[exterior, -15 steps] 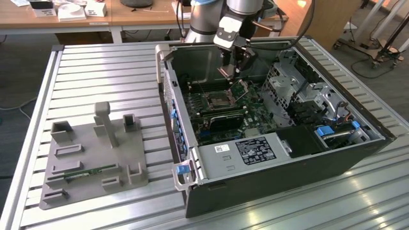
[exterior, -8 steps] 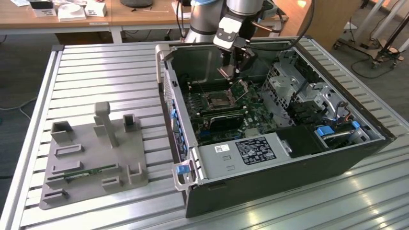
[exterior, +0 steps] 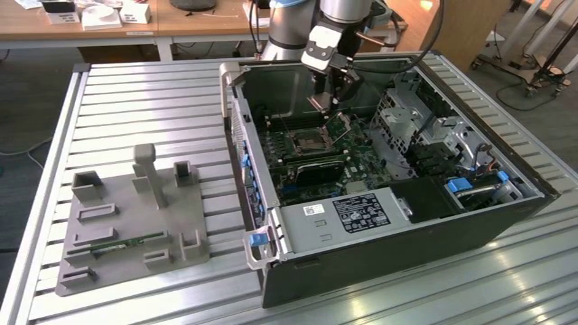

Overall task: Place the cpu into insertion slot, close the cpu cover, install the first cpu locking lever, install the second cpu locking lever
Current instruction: 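Place the cpu into insertion slot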

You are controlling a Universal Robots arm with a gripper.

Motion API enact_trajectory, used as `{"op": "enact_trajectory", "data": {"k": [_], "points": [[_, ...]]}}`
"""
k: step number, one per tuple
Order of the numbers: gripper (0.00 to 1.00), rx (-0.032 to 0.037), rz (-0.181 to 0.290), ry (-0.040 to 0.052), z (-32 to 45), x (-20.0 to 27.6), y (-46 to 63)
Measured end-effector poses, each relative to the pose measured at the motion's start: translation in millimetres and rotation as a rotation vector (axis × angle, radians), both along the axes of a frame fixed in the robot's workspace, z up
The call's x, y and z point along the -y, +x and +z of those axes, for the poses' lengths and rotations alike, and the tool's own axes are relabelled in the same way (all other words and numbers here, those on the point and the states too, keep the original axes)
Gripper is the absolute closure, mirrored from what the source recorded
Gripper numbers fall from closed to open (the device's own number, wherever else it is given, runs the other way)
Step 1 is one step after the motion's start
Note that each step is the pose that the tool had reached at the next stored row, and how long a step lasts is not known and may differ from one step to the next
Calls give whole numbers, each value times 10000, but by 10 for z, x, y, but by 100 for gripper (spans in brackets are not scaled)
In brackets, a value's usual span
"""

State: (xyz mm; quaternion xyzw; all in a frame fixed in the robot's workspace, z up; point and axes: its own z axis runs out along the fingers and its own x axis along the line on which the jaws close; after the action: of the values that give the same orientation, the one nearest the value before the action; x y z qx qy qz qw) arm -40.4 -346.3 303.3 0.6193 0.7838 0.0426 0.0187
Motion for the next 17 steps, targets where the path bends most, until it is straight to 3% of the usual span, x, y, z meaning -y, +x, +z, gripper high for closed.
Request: {"op": "enact_trajectory", "data": {"k": [17], "points": [[45,0,-50,73,-84,-3,0]]}}
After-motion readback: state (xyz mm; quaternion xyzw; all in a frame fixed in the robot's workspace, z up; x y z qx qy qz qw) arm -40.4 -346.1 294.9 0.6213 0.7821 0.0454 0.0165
